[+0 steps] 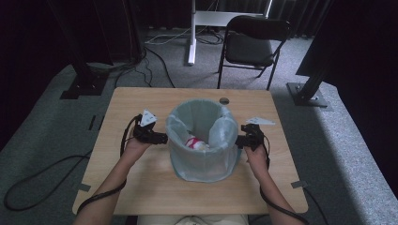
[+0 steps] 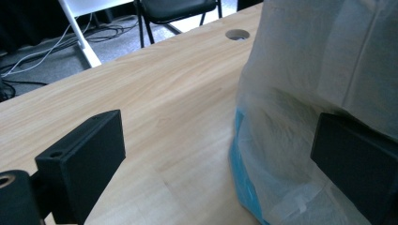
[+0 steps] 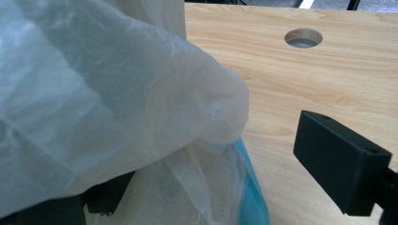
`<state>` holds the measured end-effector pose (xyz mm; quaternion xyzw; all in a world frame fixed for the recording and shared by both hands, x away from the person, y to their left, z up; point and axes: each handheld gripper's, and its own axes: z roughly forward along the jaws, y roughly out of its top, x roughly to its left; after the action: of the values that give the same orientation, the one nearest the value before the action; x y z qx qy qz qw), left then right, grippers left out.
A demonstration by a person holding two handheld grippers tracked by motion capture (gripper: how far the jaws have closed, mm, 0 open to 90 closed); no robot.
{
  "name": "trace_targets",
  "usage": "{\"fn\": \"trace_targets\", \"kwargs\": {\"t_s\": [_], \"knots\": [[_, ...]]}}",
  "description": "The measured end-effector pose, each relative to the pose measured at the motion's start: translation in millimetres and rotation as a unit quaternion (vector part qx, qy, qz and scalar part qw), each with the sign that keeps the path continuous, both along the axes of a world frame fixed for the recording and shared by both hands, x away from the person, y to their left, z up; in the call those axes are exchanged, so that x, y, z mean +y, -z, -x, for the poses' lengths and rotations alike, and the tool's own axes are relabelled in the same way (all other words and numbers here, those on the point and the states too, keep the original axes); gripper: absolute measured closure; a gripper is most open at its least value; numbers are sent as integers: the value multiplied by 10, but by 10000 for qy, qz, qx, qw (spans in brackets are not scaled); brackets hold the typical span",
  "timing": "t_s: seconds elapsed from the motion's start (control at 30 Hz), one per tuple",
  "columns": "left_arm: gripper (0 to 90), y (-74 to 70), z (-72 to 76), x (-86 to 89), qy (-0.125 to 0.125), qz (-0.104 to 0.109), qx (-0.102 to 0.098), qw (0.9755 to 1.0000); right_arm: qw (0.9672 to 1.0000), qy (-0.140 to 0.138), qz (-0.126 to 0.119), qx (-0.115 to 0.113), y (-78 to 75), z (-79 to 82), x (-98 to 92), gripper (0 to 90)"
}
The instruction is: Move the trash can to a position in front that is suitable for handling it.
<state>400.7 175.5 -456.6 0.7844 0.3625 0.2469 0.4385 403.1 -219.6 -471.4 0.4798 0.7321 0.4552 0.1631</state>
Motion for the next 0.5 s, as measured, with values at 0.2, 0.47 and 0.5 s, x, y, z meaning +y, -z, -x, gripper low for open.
{"fn": "trace_targets", "kwargs": {"t_s": [0.2,0.47,0.5], "knots": [[38,3,183,41,-3,4,12,10000,9999,-141,-51,21,14,161,21,168],[38,11,408,86,71,49,20,10000,9995,-258,-165,67,34,385,34,167],[38,10,439,93,94,40,25,9999,9995,-258,-165,67,34,385,34,167]]}}
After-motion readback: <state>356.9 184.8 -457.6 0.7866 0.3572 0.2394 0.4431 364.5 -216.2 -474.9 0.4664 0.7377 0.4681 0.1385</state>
